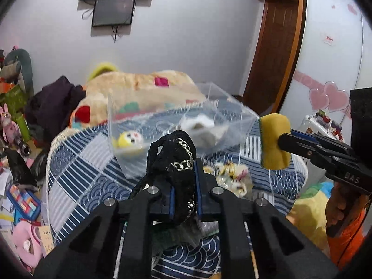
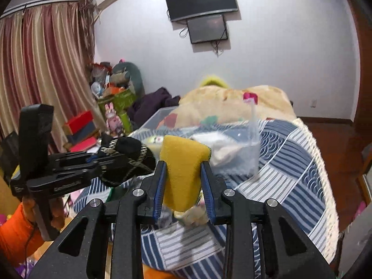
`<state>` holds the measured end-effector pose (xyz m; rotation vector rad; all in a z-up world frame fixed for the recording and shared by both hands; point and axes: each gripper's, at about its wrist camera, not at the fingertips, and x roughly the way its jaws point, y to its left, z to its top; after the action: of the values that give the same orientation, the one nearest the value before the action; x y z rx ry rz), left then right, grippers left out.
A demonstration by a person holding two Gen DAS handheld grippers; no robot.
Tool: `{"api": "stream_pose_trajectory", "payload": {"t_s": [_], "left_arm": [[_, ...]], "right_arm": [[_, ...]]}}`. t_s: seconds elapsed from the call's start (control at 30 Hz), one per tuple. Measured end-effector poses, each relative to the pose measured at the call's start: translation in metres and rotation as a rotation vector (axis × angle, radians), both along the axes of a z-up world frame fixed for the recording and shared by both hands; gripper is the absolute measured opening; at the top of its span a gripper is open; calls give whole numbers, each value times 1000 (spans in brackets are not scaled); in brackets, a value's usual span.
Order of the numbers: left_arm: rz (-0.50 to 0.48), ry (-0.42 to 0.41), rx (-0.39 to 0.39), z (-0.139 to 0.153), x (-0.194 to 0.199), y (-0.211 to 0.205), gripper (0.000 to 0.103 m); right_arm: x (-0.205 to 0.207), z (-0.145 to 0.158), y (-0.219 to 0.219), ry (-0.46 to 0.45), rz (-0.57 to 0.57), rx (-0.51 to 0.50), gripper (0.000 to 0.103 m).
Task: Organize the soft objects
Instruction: 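Grasp the black chain-trimmed cap with the left tool while the right tool holds the sponge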
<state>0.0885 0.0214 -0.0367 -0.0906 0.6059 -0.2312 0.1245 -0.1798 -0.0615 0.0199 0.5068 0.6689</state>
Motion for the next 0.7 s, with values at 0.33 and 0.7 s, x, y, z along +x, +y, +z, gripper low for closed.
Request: {"api": "stream_pose_trajectory", "payload": {"t_s": [0.33,0.7], "left_arm": [[30,-114,-14,49,17,10,13],[57,-137,0,61,63,9,13]], "right_arm": [[24,30,-5,-71,-57,17,27],[72,43,1,-66,-75,6,27]]}}
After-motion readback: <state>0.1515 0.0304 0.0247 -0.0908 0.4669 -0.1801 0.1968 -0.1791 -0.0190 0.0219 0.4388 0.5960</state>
